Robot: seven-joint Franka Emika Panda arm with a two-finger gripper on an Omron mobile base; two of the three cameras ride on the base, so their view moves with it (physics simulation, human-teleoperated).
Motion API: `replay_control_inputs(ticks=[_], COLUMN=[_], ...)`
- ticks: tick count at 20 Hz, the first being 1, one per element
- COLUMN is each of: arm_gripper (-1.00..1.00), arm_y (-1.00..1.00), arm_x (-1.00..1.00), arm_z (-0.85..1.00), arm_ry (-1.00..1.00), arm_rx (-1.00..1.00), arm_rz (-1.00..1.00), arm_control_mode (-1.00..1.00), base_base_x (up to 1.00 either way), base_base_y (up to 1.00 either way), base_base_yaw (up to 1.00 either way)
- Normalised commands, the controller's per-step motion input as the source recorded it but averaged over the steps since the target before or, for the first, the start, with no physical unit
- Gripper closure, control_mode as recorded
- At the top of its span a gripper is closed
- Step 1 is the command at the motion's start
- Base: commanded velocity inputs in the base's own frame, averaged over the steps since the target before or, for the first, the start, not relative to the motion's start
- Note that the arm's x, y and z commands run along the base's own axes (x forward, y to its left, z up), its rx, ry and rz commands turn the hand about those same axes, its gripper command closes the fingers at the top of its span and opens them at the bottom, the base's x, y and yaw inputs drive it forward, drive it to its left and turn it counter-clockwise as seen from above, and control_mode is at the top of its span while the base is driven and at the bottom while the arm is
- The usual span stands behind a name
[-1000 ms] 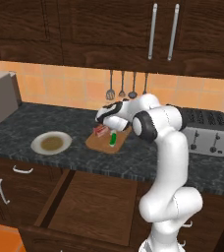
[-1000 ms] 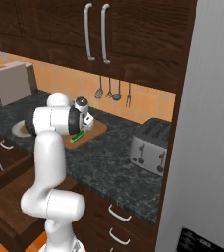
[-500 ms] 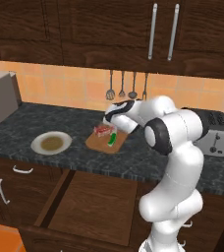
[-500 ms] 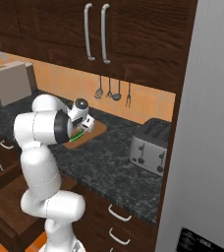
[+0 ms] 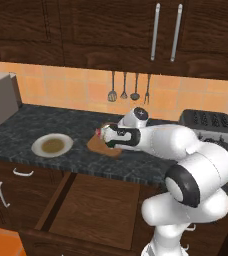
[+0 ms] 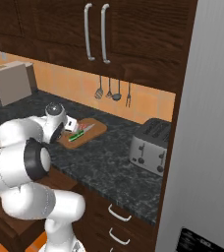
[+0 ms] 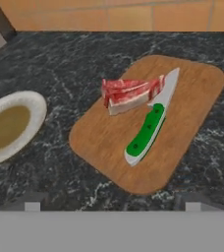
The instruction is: Pick up the knife from the drawer and place it on the cutting board. Then place the meat from the plate to the cutting board.
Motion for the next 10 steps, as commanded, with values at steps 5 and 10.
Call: replay_control_inputs(ticks=[5, 10], arm_gripper=[-1.00, -1.00], arm_y=[0.72, 0.76], arm_x=[-0.68, -0.83], arm_z=[1.00, 0.53], arm_ry=[0.05, 0.16], arm_rx=[-0.19, -0.13], arm_rz=[0.00, 0.00], arm_control_mode=[-1.00, -1.00], base_base_x=[0.00, 0.00], base_base_y=[0.00, 0.00], base_base_yaw=[0.00, 0.00])
